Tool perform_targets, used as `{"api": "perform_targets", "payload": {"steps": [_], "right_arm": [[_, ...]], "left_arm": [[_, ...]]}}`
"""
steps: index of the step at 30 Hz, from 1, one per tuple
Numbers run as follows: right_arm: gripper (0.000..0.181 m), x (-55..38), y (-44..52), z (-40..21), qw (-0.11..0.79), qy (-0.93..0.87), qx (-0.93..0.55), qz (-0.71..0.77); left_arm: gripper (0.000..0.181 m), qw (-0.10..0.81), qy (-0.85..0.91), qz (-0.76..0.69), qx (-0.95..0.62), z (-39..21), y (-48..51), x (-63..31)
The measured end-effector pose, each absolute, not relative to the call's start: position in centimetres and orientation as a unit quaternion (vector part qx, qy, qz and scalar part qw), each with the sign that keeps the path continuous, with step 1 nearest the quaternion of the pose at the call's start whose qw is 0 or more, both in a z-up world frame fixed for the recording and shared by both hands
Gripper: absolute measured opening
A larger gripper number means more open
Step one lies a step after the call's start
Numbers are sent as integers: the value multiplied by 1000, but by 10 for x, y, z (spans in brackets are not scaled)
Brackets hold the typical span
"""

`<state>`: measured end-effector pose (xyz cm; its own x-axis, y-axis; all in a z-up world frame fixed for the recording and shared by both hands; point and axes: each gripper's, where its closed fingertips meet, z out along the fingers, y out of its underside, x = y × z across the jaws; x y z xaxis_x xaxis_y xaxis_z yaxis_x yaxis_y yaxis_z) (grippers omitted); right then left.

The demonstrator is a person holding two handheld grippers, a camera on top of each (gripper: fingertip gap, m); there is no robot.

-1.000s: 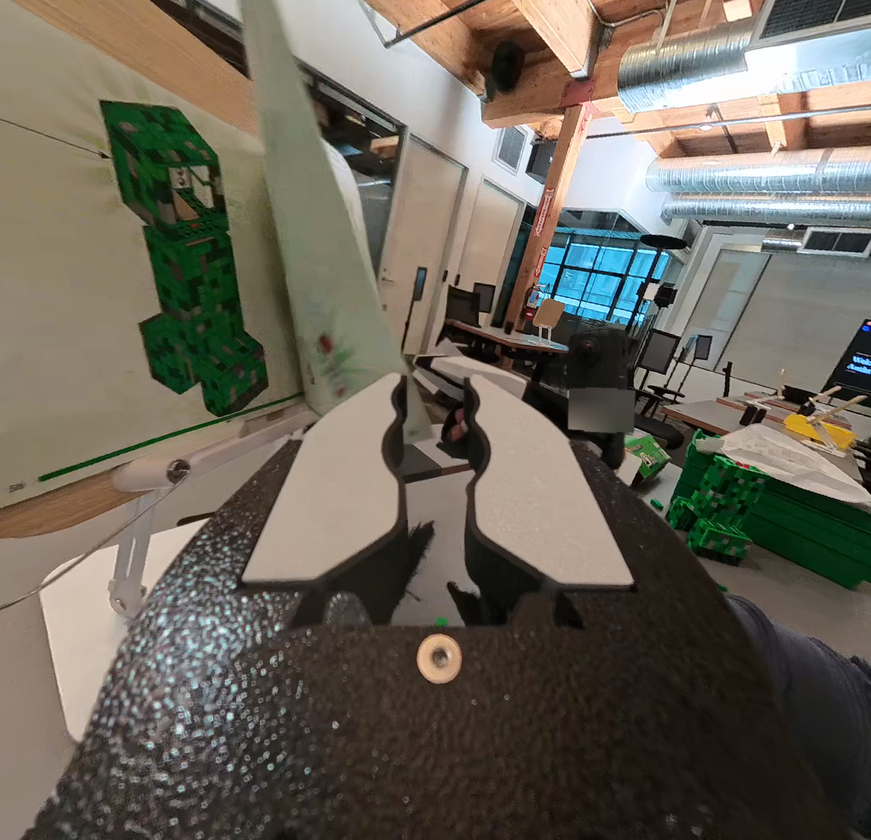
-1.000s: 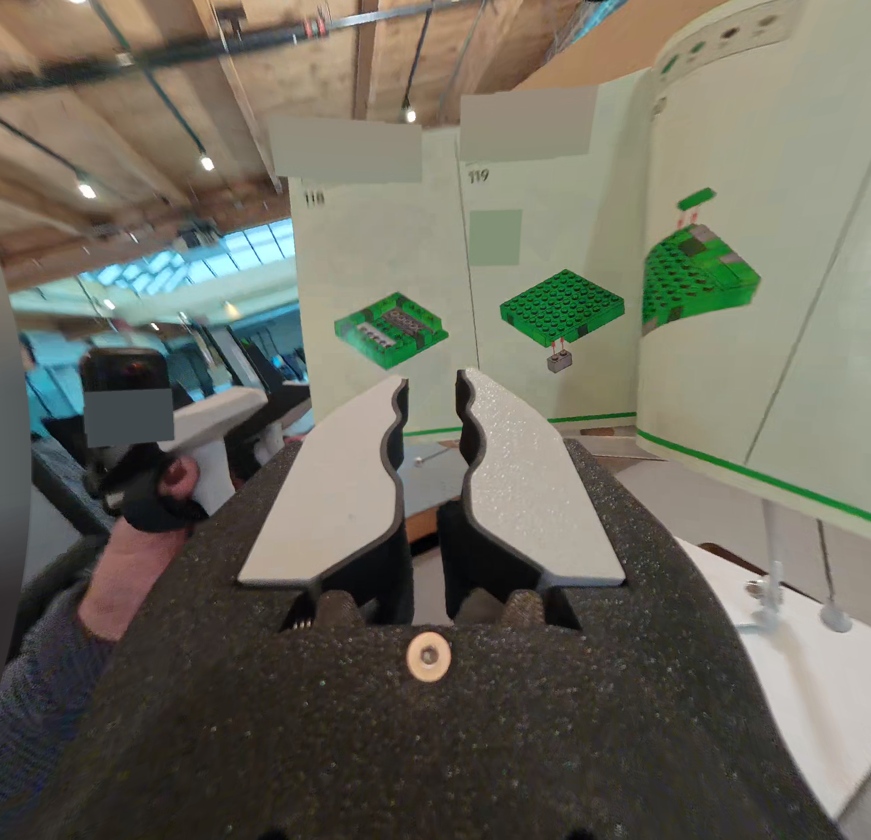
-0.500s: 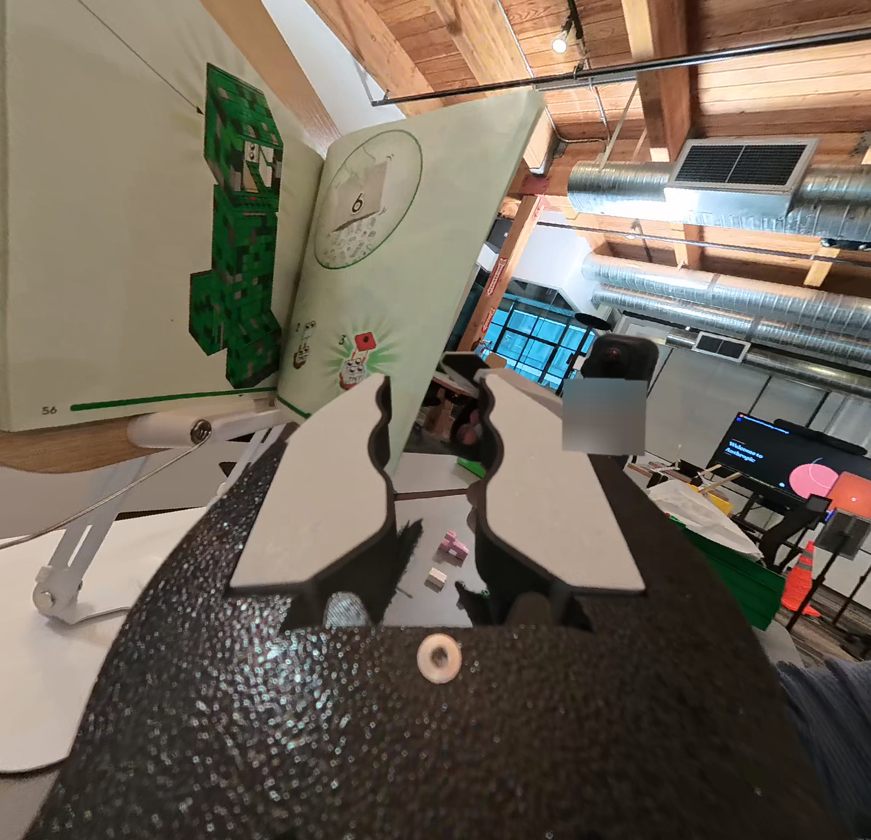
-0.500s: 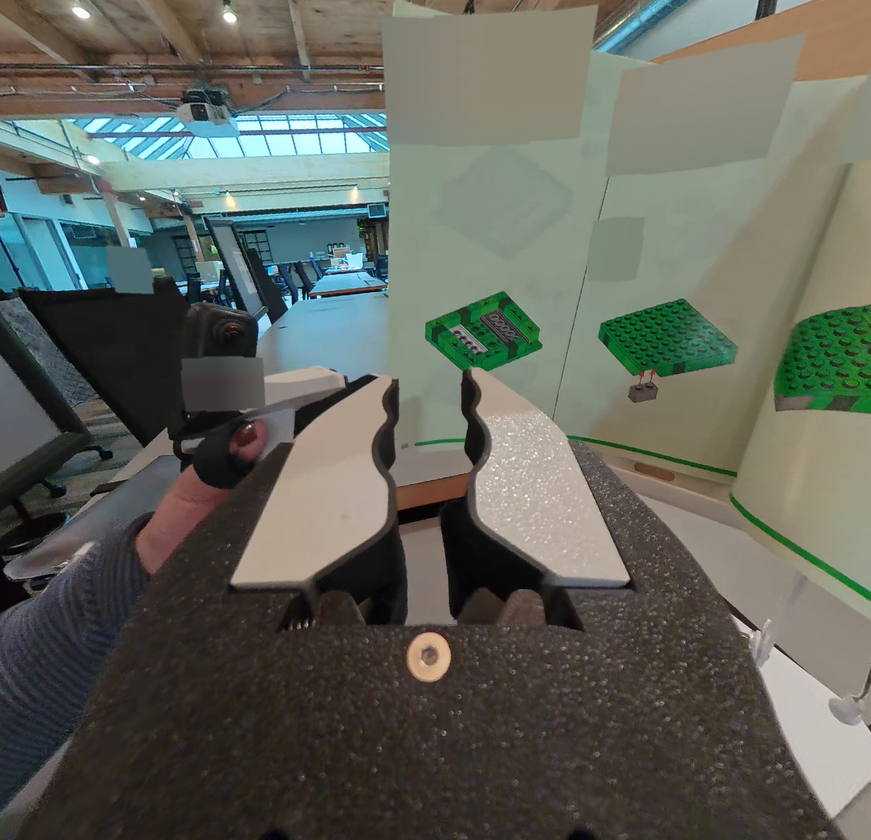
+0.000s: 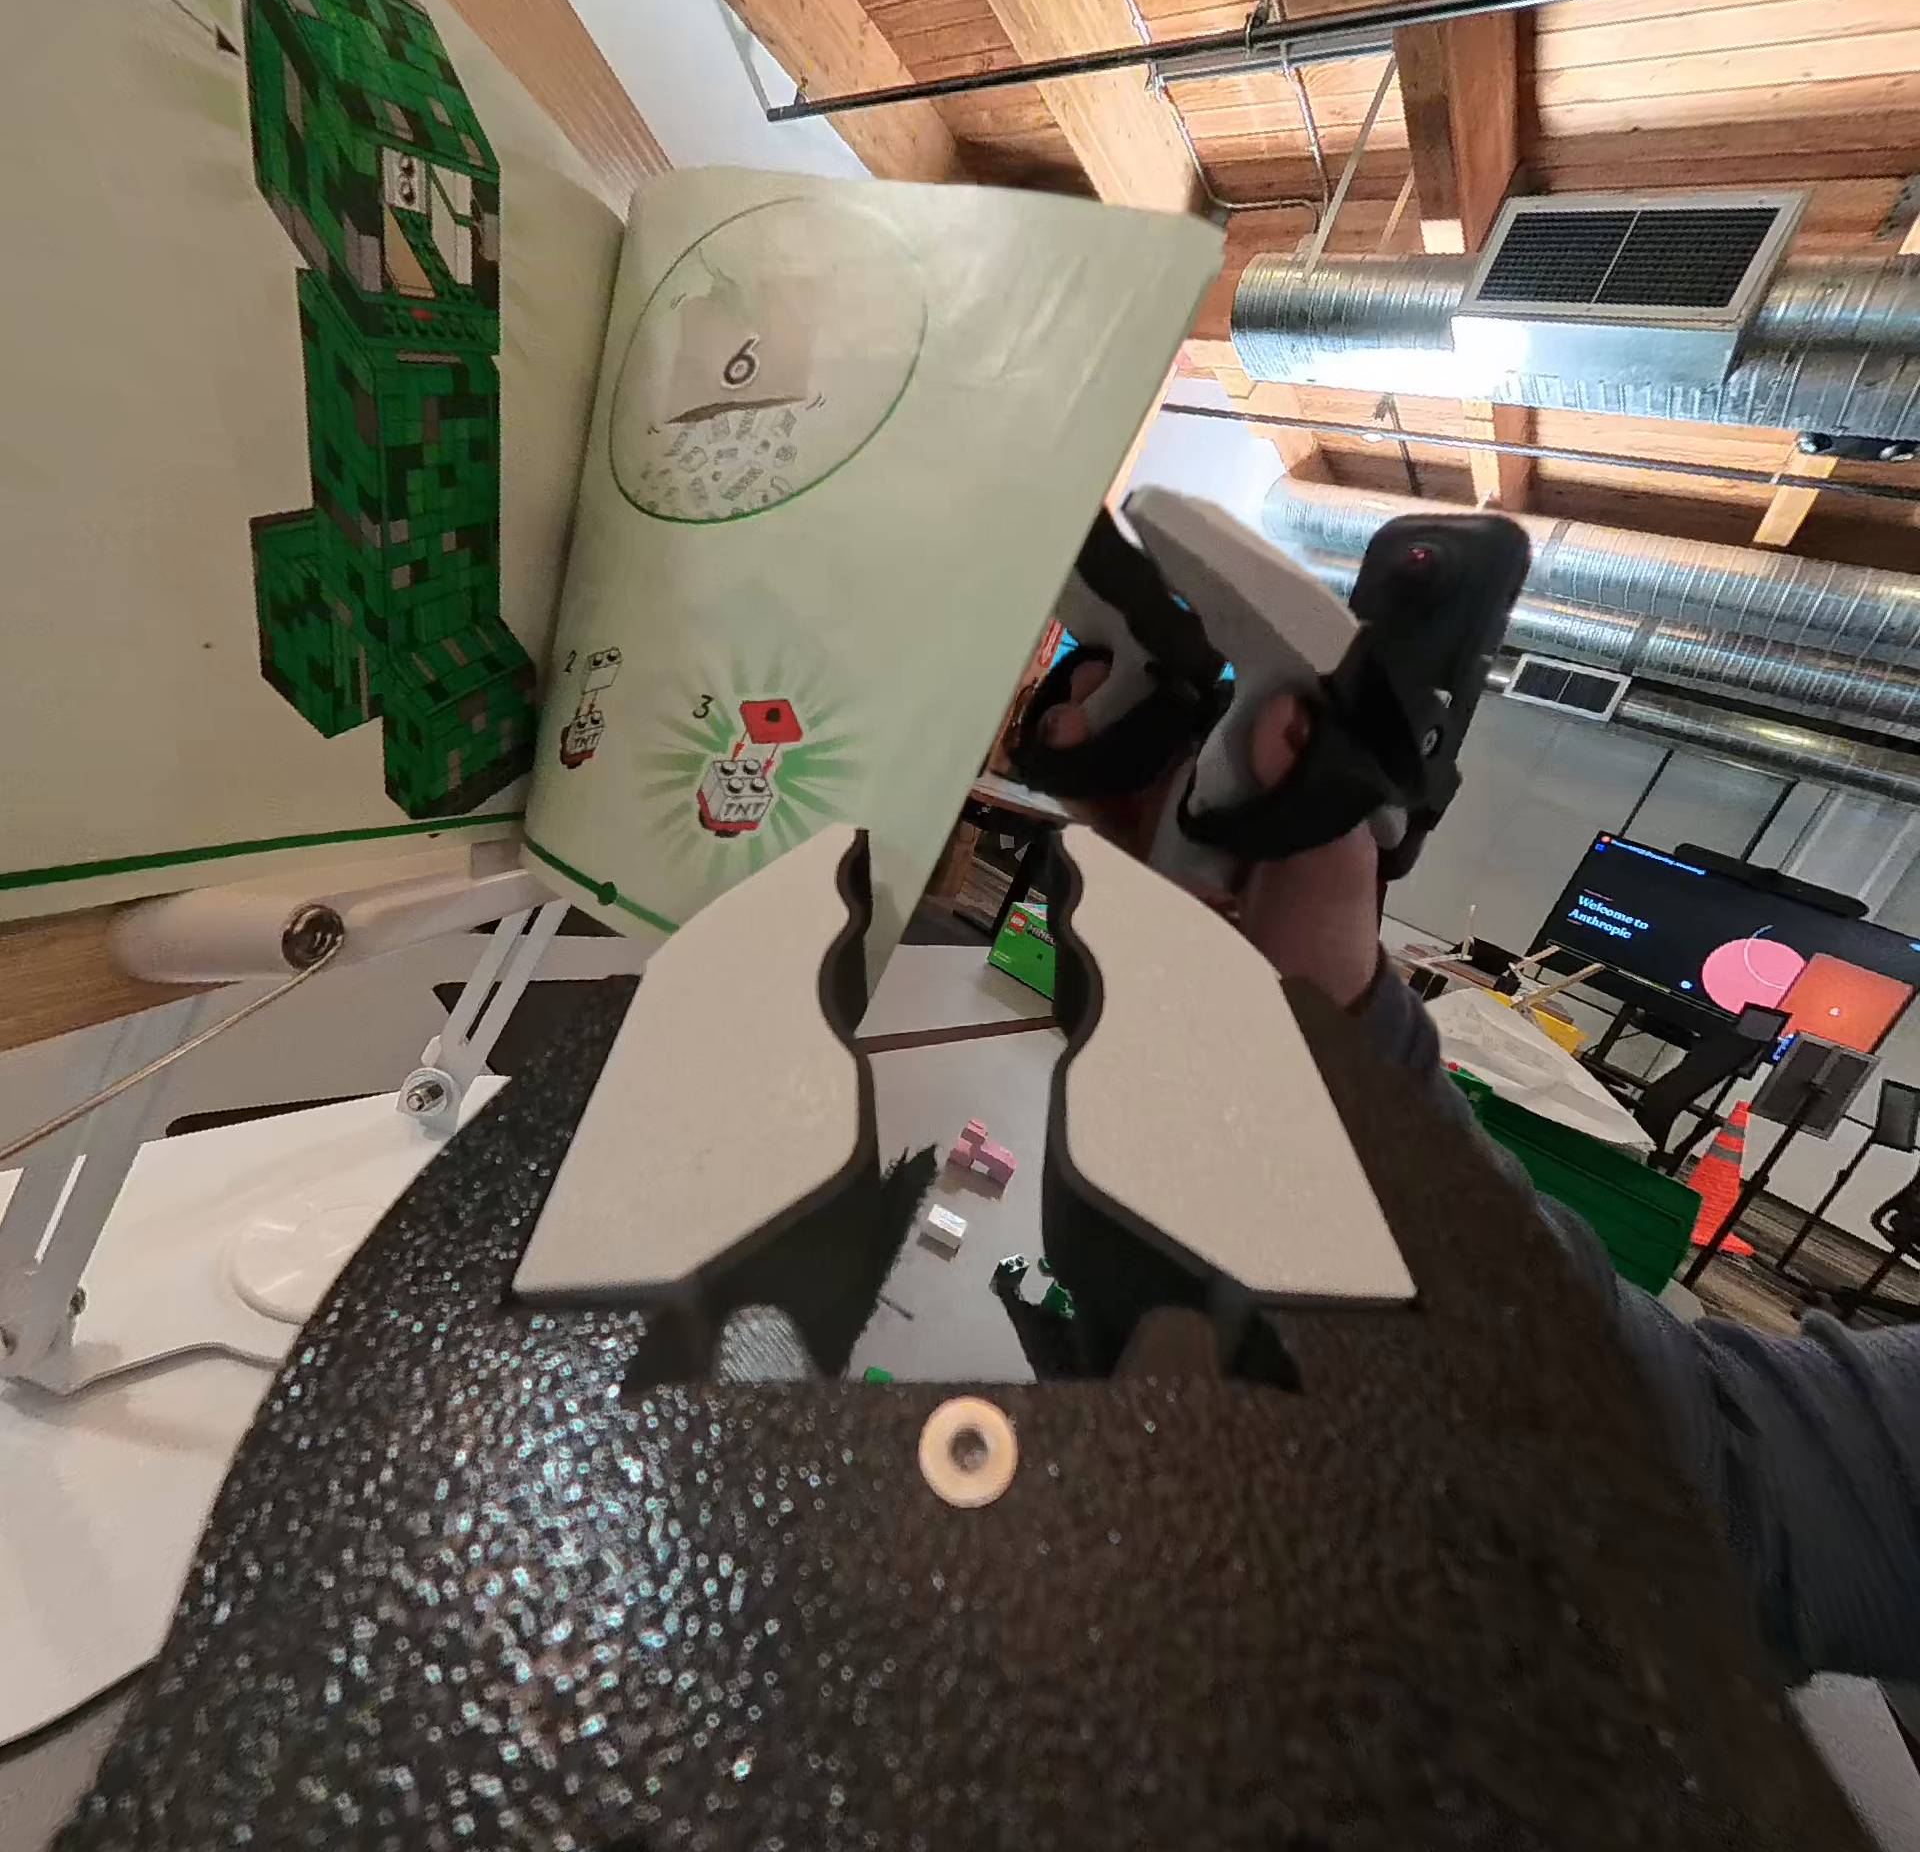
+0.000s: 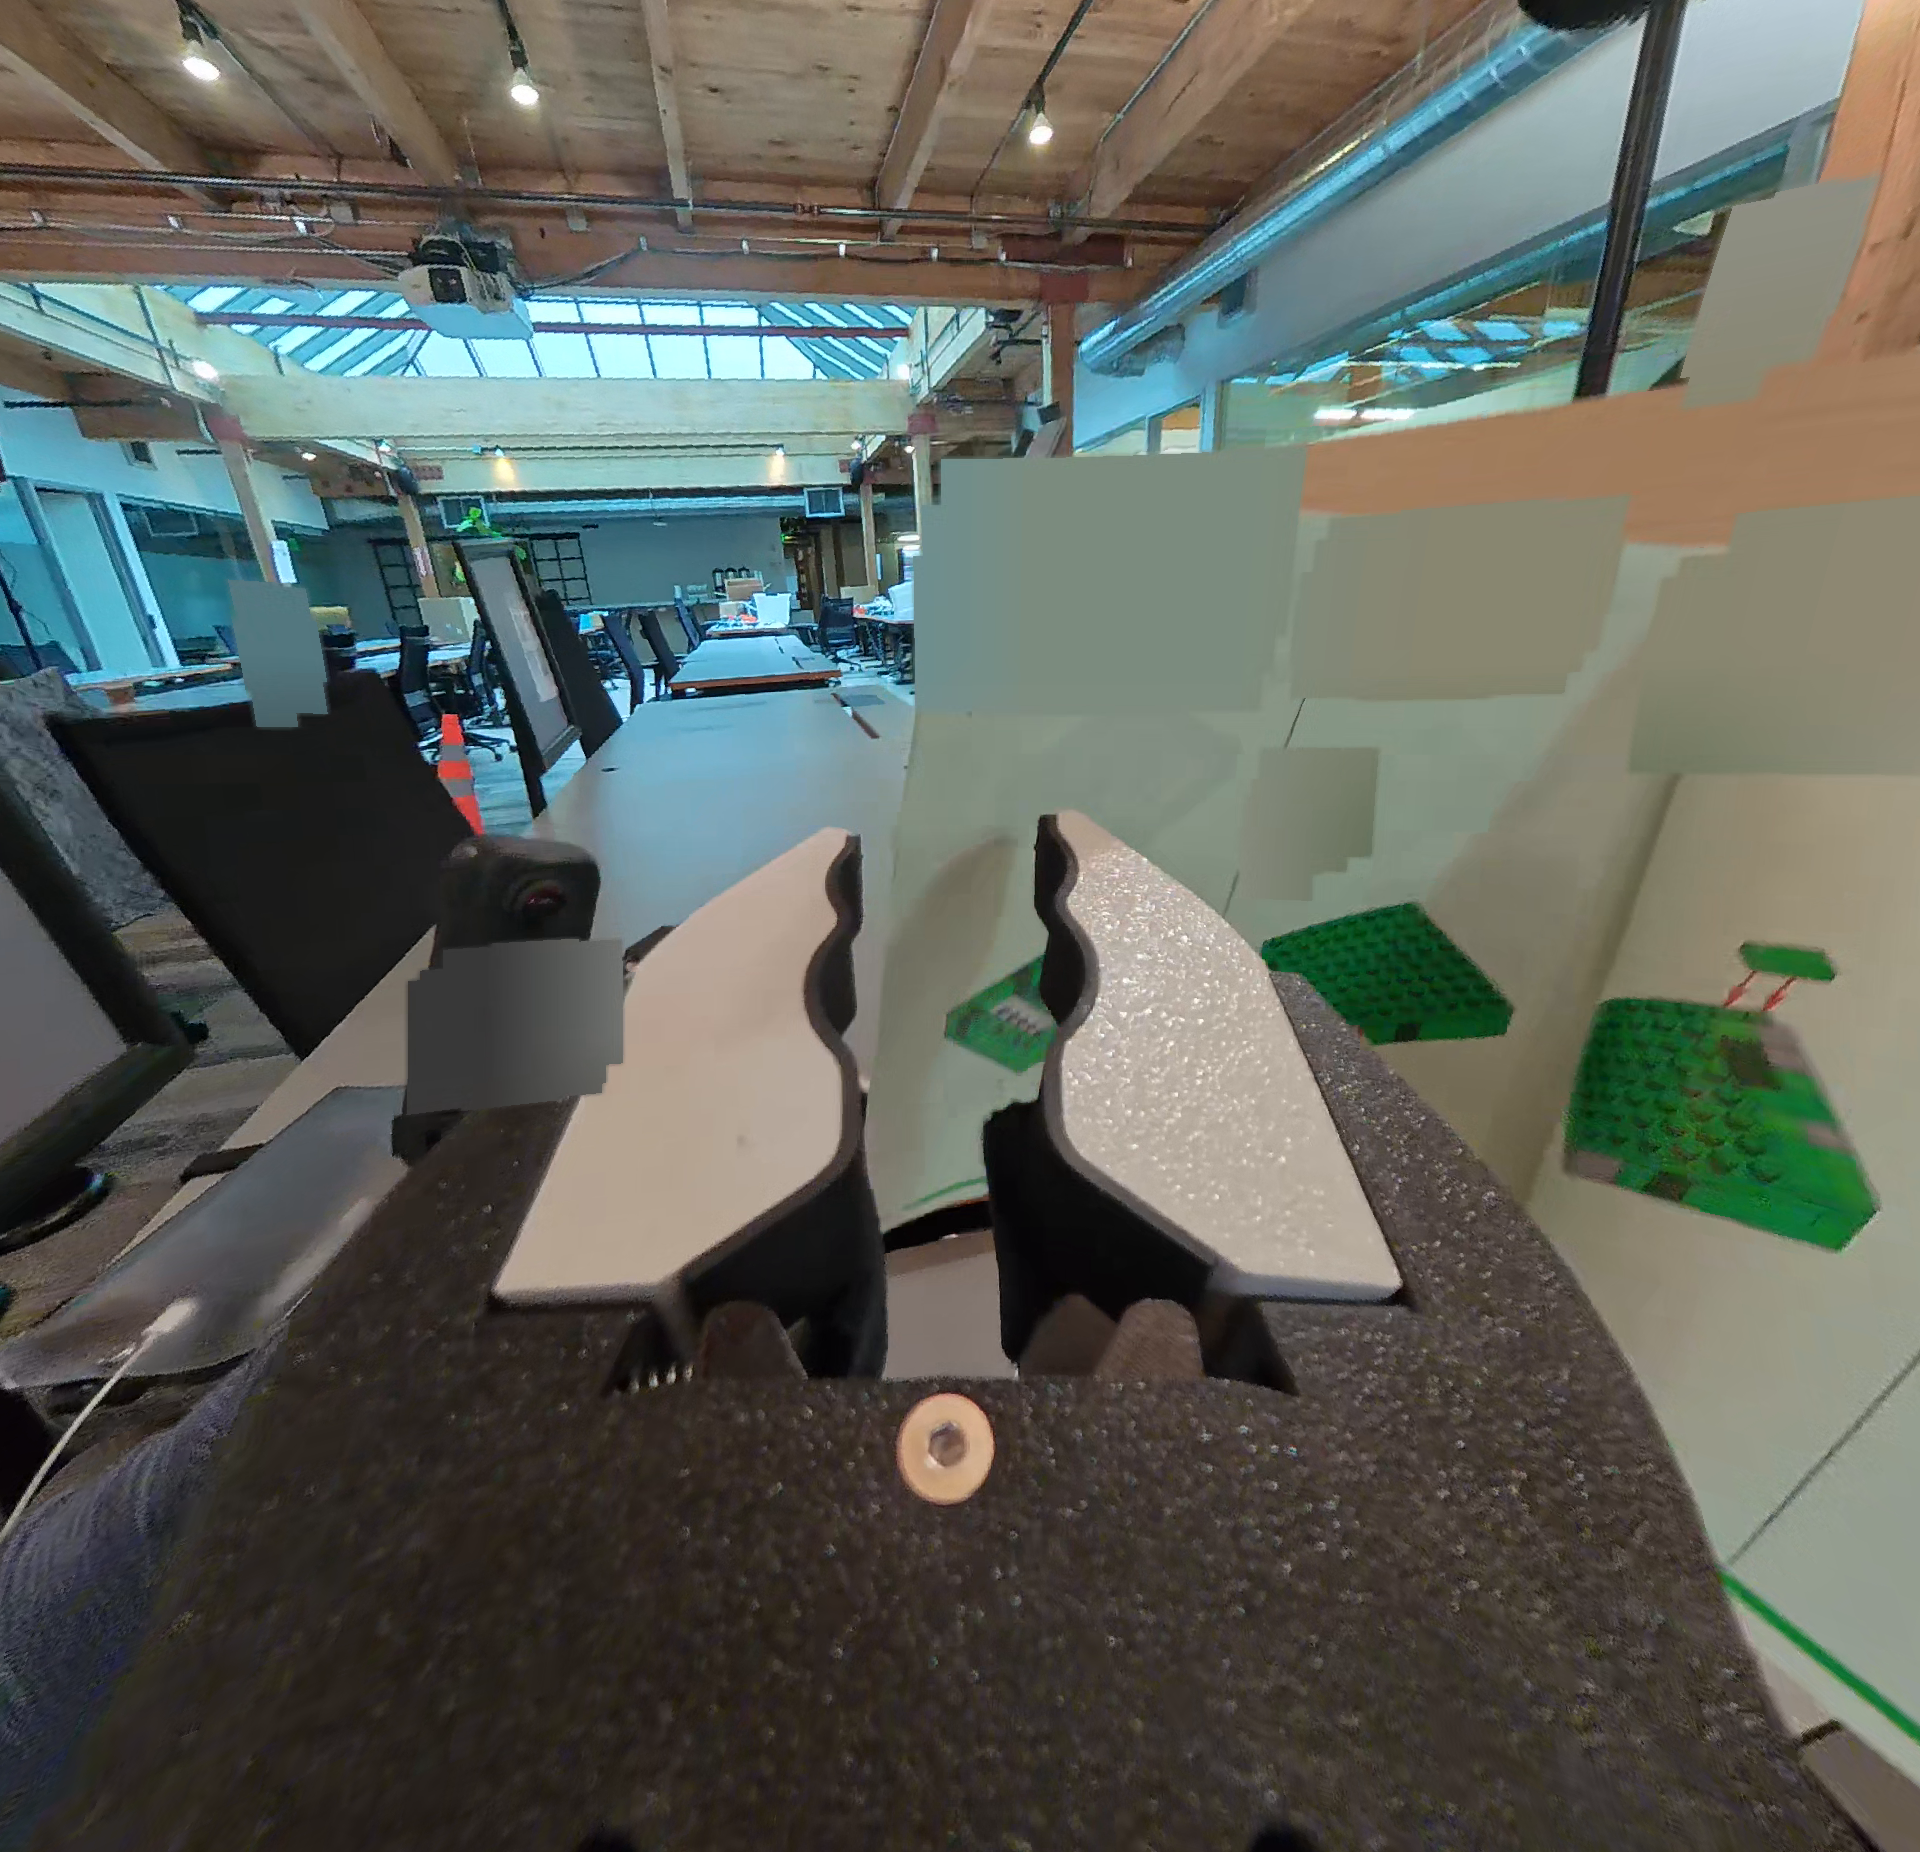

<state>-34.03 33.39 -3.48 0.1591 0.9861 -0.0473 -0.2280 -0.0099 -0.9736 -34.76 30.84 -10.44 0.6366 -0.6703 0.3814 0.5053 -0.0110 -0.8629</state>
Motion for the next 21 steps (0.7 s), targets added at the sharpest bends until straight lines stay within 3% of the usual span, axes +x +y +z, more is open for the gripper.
{"api": "perform_targets", "payload": {"steps": [11,17,21], "right_arm": [[30,-320,347,4,575,-362,-453,578],[18,-315,346,8,555,-338,-431,626],[25,-315,344,8,546,-338,-421,640]], "left_arm": [[31,700,73,-422,-572,-103,308,-347],[31,702,75,-419,-571,-100,306,-346],[32,705,75,-416,-569,-98,305,-347]]}}
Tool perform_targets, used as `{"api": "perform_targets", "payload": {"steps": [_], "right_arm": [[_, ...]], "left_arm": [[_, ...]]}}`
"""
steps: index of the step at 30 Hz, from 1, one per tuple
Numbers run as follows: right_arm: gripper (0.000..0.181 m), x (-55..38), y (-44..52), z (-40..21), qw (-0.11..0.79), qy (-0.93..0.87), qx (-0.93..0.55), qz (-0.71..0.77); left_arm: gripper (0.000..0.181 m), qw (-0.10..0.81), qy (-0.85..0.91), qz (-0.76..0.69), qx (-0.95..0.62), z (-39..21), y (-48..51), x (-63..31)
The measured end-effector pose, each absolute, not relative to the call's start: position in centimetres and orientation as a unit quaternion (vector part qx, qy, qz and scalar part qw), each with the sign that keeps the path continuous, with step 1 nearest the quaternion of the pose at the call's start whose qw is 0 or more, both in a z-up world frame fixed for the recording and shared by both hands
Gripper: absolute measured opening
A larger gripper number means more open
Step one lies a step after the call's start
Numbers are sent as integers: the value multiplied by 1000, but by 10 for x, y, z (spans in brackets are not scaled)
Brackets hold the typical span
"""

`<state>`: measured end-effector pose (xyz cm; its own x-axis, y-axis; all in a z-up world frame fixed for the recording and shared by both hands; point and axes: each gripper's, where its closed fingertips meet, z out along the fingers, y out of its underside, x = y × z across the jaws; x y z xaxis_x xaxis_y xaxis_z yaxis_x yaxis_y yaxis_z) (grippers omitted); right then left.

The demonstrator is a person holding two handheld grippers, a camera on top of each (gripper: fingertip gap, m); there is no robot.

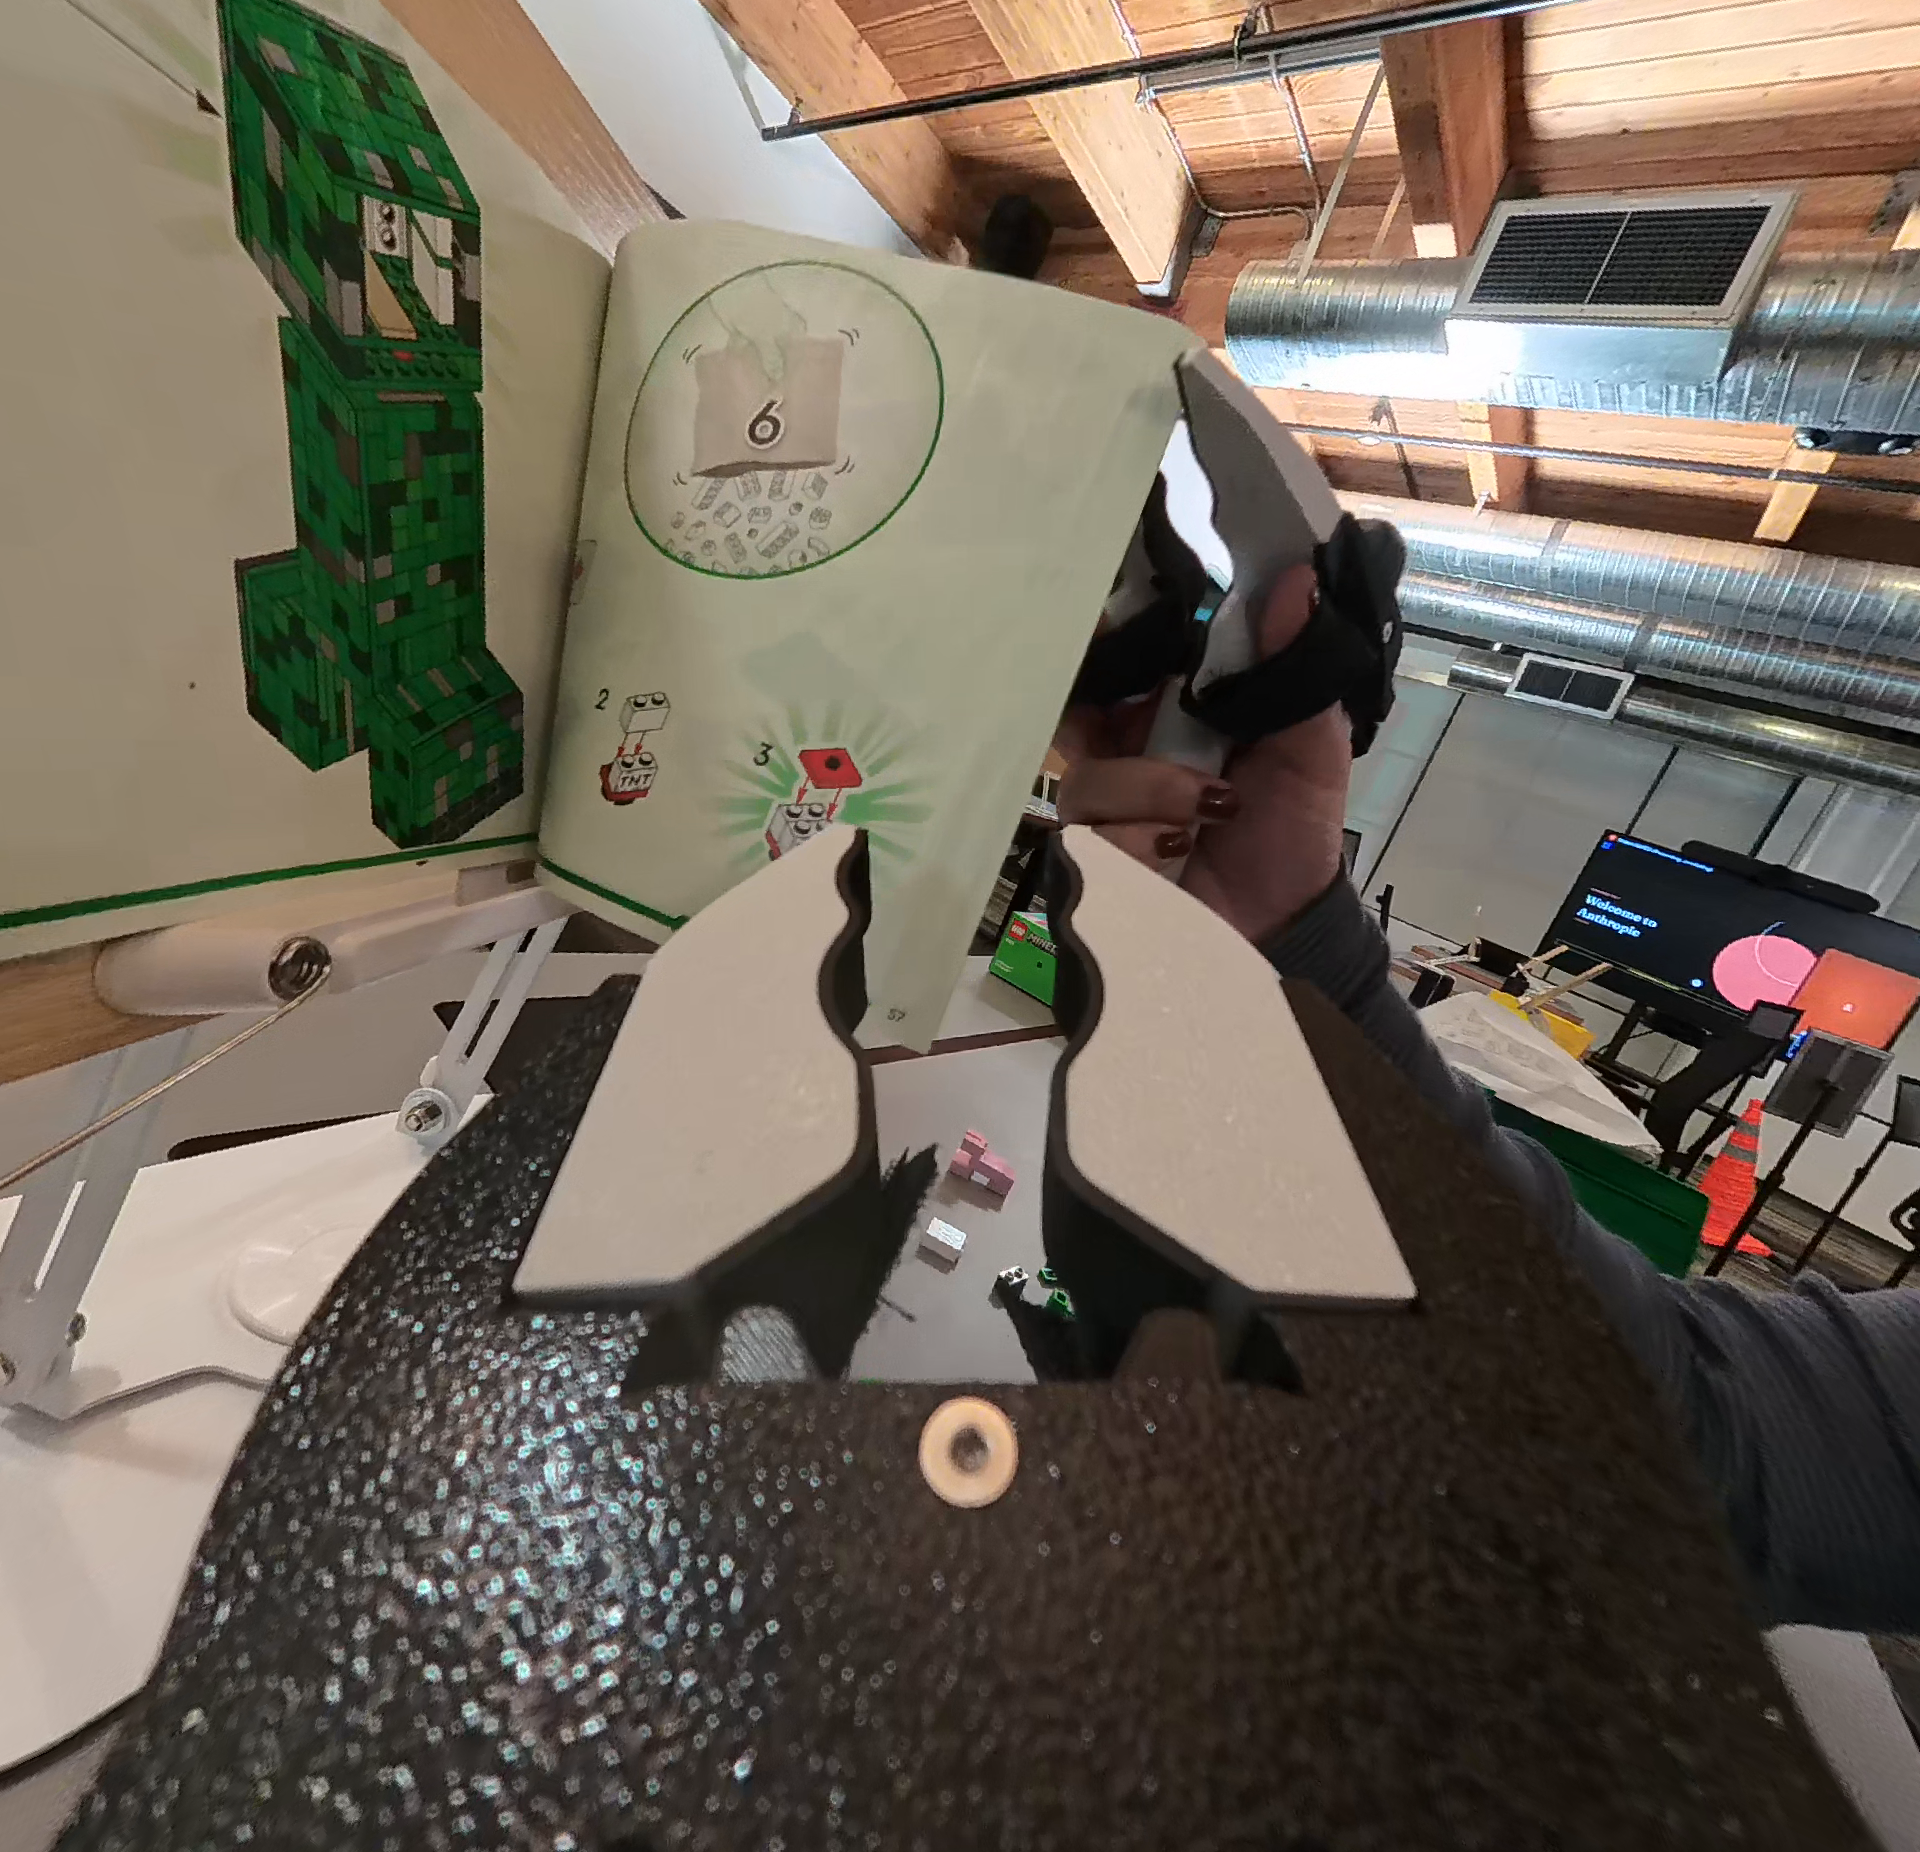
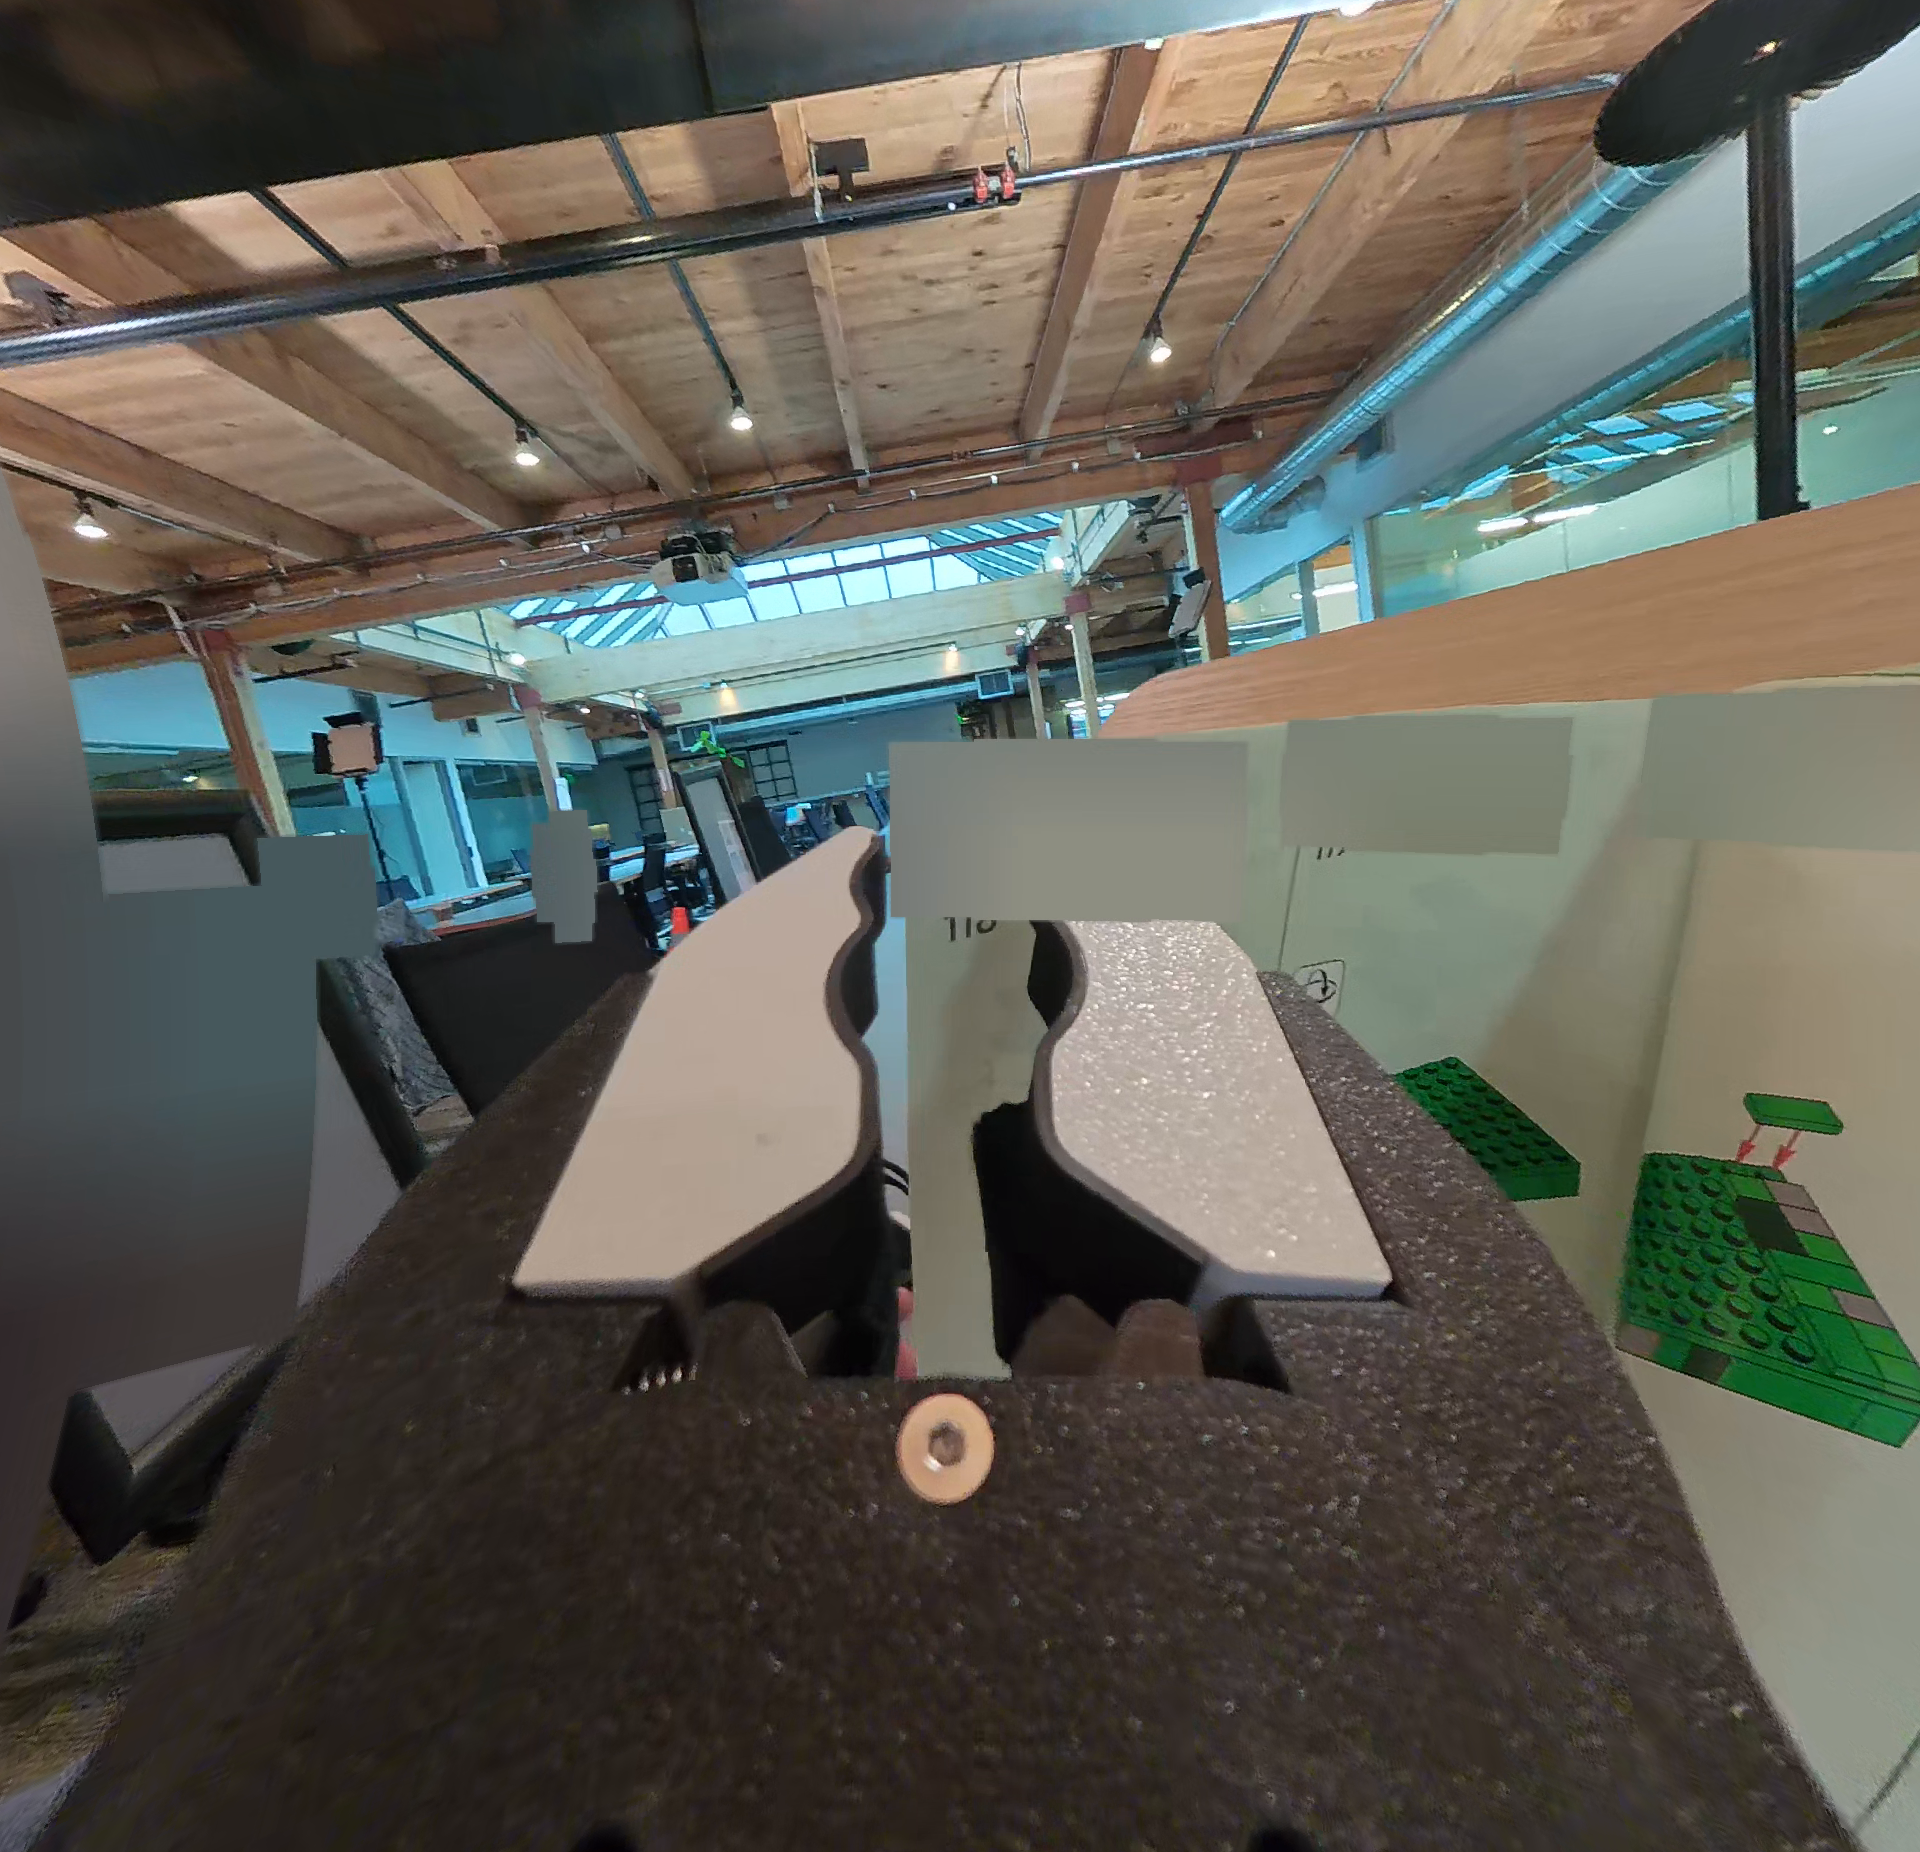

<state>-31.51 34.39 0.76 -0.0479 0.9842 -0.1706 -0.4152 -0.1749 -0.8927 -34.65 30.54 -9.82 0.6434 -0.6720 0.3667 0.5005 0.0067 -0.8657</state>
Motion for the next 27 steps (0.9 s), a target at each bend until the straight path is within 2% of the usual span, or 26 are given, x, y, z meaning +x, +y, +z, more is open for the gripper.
{"api": "perform_targets", "payload": {"steps": [5,27], "right_arm": [[29,-317,341,10,537,-338,-413,653],[20,-312,342,16,512,-301,-393,702]], "left_arm": [[32,707,78,-416,-567,-96,304,-346],[31,708,80,-419,-563,-93,302,-346]]}}
